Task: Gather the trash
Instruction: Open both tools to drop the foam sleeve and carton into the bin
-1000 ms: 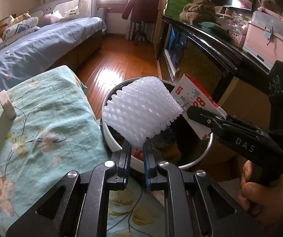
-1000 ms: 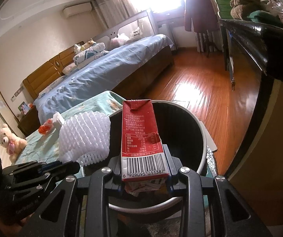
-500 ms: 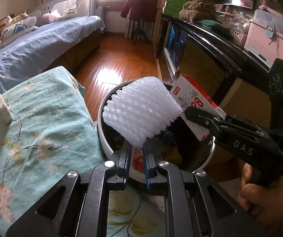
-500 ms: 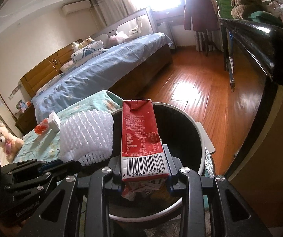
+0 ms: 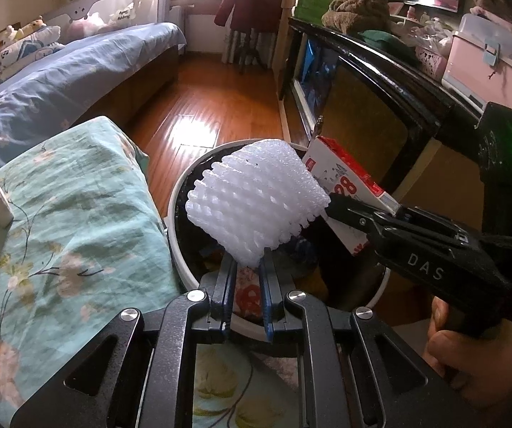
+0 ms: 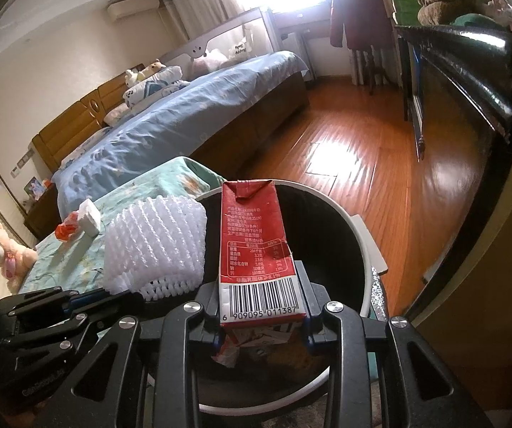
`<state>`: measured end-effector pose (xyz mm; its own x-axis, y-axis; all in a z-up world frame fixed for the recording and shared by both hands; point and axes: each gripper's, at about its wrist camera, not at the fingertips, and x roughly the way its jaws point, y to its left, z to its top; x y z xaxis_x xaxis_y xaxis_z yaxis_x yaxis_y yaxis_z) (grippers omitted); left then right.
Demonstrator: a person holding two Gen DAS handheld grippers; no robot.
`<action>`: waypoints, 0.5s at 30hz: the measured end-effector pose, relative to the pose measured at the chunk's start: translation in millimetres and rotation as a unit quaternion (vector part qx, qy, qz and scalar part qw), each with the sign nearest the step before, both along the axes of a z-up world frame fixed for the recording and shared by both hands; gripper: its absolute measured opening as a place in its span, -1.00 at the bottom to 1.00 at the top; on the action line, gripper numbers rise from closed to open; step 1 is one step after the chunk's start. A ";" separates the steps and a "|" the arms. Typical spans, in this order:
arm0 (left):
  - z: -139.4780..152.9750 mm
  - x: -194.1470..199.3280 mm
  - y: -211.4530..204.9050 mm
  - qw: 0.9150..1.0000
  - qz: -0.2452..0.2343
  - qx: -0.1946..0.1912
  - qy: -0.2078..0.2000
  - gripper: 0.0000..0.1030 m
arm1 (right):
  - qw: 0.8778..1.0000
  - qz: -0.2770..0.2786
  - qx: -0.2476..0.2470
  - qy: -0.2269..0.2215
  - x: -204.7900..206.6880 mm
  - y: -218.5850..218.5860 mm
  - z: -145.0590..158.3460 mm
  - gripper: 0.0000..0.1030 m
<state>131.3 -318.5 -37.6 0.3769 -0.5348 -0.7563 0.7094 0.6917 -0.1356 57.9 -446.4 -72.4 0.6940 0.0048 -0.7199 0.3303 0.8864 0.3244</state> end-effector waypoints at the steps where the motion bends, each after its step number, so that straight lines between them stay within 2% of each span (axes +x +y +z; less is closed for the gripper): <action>1: -0.6 0.3 -0.4 1.000 0.000 0.001 0.001 -0.78 | 1.000 0.000 0.000 0.001 0.4 -0.2 -0.6 -0.38; 5: -2.0 2.5 -2.4 1.000 0.001 0.004 0.009 -0.66 | 1.000 -0.001 0.003 0.007 2.7 -1.5 -2.0 -0.34; 9: 1.1 1.7 2.6 1.000 0.009 -0.003 0.009 -0.11 | 1.000 -0.003 0.012 0.009 3.0 -3.9 -1.4 -0.23; 10: 2.0 0.9 4.7 1.000 0.011 -0.005 0.007 -0.04 | 1.000 -0.004 0.012 0.007 2.5 -4.4 -0.6 -0.19; 15: 5.8 -1.6 22.8 0.999 0.030 -0.011 0.002 0.10 | 1.000 -0.010 0.015 -0.009 -2.7 -3.7 7.4 0.15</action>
